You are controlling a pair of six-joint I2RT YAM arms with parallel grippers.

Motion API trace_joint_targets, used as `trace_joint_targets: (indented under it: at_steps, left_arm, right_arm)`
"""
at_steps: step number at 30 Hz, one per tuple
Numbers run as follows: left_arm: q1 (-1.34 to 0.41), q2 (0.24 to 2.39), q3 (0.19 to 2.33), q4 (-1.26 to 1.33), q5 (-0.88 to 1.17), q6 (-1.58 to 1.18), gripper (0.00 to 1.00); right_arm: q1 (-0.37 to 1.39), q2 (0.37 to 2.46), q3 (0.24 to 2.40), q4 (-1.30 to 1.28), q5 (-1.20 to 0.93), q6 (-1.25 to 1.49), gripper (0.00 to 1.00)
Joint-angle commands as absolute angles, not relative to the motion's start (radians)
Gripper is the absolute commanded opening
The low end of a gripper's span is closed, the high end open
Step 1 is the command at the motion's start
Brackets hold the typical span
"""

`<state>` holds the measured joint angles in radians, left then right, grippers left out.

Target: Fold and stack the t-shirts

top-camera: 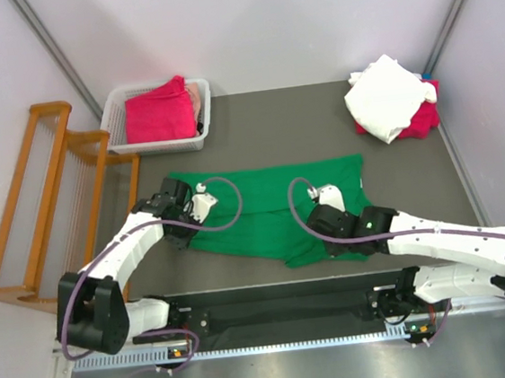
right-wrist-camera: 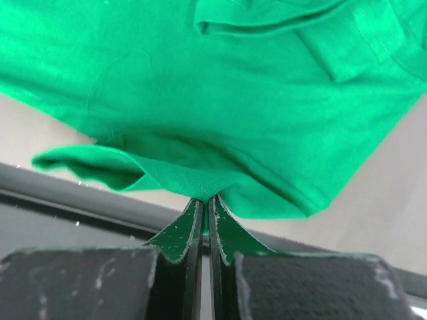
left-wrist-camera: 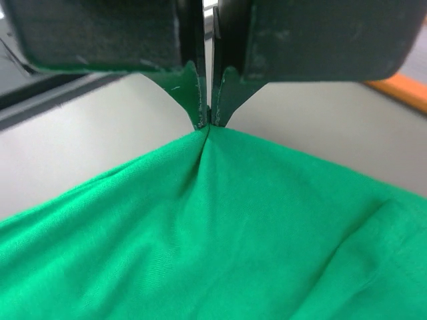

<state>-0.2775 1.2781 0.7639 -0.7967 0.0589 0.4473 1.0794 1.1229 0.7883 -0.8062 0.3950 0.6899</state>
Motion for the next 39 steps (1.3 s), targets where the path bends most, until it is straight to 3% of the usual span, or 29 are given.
trace_joint_targets:
  at_steps: [1,14,21,31,39]
  left_arm:
    - [-0.279,1.181,0.842,-0.914,0.043,0.442,0.00]
    - [-0.279,1.180,0.985,-1.081,0.064,0.468,0.01]
    - [-0.278,1.308,1.014,-0.999,0.022,0.512,0.02]
    - [-0.160,1.649,1.305,-0.943,0.047,0.600,0.00]
    - [-0.127,1.802,1.457,-0.948,0.023,0.615,0.00]
  right_arm:
    - [1.094,1.017,0.827,-0.922,0.393,0.770,0.00]
    - [1.118,0.888,0.946,-1.103,0.486,0.920,0.00]
    - [1.071,1.011,1.063,-1.043,0.627,0.832,0.00]
    - [0.640,1.063,0.999,-0.726,0.496,0.666,0.00]
    - [0.447,1.210,1.028,-0.554,0.419,0.600,0.00]
